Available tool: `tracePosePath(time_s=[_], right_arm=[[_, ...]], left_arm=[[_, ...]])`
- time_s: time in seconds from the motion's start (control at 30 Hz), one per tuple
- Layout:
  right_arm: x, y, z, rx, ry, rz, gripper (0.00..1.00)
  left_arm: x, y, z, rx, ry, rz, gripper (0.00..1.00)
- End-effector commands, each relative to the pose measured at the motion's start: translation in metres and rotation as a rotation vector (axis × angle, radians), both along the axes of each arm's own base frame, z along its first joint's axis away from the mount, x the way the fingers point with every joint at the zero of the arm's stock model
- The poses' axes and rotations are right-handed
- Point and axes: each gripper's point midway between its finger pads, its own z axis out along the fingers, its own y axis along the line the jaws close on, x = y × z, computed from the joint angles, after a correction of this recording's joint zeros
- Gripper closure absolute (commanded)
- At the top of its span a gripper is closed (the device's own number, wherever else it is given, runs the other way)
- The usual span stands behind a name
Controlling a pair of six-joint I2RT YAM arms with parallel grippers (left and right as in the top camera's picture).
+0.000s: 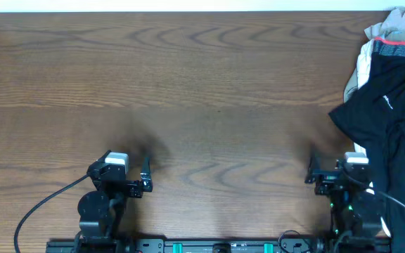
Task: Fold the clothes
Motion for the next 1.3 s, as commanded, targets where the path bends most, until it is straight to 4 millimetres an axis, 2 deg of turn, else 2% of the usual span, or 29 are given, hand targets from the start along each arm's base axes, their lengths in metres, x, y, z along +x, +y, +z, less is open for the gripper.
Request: tracePosePath(time_s=[0.0, 0.07, 0.17, 0.3, 0.37, 0.47, 0.53, 0.6, 0.7, 0.83, 0.93, 1.03, 1.13, 1.2, 1.23, 1.27], right_arm=[[0.0, 0.037, 0.016, 0.095, -0.06, 0.195, 0.01], [-0.005, 0.056, 0.016, 0.121, -0.054, 0.31, 0.01], [-0.011, 0.074, 0.024, 0.164, -0.072, 0.414, 0.01], [-0.011, 0.078, 0.031, 0.206, -0.09, 0.434, 0.01], [-0.009, 0.078, 0.046, 0.215, -0.147, 0.436, 0.01], [-0.004, 0.077, 0.079, 0.269, -0.248, 0.438, 0.01], [0.002, 0.076, 0.089, 0.317, -0.224, 0.424, 0.01], [0.011, 0.076, 0.087, 0.341, -0.147, 0.41, 0.01], [0.031, 0.074, 0.073, 0.37, 0.043, 0.372, 0.01], [0.065, 0.063, 0.06, 0.326, 0.309, 0.297, 0.01], [0.088, 0.066, 0.068, 0.292, 0.469, 0.336, 0.01], [0.112, 0.076, 0.082, 0.331, 0.582, 0.396, 0.01], [0.127, 0.079, 0.08, 0.366, 0.678, 0.414, 0.01], [0.141, 0.067, 0.074, 0.31, 0.703, 0.376, 0.01], [0.146, 0.051, 0.069, 0.301, 0.723, 0.285, 0.03], [0.152, 0.023, 0.062, 0.307, 0.753, 0.111, 0.09]], left_arm=[[0.0, -0.002, -0.011, -0.012, 0.026, -0.005, 0.02], [0.0, -0.002, -0.011, -0.012, 0.026, -0.005, 0.02], [0.0, -0.002, -0.011, -0.012, 0.026, -0.005, 0.02], [0.0, -0.002, -0.011, -0.012, 0.026, -0.005, 0.02], [0.0, -0.002, -0.011, -0.012, 0.026, -0.005, 0.02], [0.0, -0.002, -0.011, -0.012, 0.026, -0.005, 0.02], [0.0, -0.002, -0.011, -0.012, 0.026, -0.005, 0.02], [0.0, -0.002, -0.011, -0.012, 0.026, -0.005, 0.02], [0.0, -0.002, -0.011, -0.012, 0.026, -0.005, 0.02], [0.0, -0.002, -0.011, -0.012, 0.026, -0.005, 0.02], [0.0, -0.002, -0.011, -0.012, 0.026, -0.005, 0.02], [0.0, -0.002, -0.011, -0.012, 0.026, -0.005, 0.02], [0.0, -0.002, -0.011, -0.012, 0.026, -0.005, 0.02], [0.0, -0.002, -0.011, -0.012, 0.026, -0.005, 0.02], [0.0, -0.002, -0.011, -0.012, 0.026, -0.005, 0.02], [0.0, -0.002, -0.011, -0.012, 0.026, -0.005, 0.02]])
